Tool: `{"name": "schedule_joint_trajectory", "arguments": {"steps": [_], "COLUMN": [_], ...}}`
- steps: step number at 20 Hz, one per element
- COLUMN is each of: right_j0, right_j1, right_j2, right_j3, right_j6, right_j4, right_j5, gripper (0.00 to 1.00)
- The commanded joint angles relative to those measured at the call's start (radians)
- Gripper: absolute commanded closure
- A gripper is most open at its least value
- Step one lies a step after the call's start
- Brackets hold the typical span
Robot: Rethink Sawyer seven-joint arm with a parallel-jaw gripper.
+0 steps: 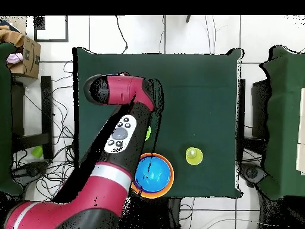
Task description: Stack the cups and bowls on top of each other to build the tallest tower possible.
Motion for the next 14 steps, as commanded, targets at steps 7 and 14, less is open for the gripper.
{"name": "schedule_joint_trajectory", "arguments": {"steps": [7,14], "right_j0": [-0.091,-0.048], "right_j1": [-0.097,-0.087], "right_j2": [0.359,0.256], "right_j3": [0.228,0.207], "right_j6": [0.153,0.199], "right_j4": [0.149,0.185], "right_j5": [0.011,0.095], "gripper": [0.00,0.00]}}
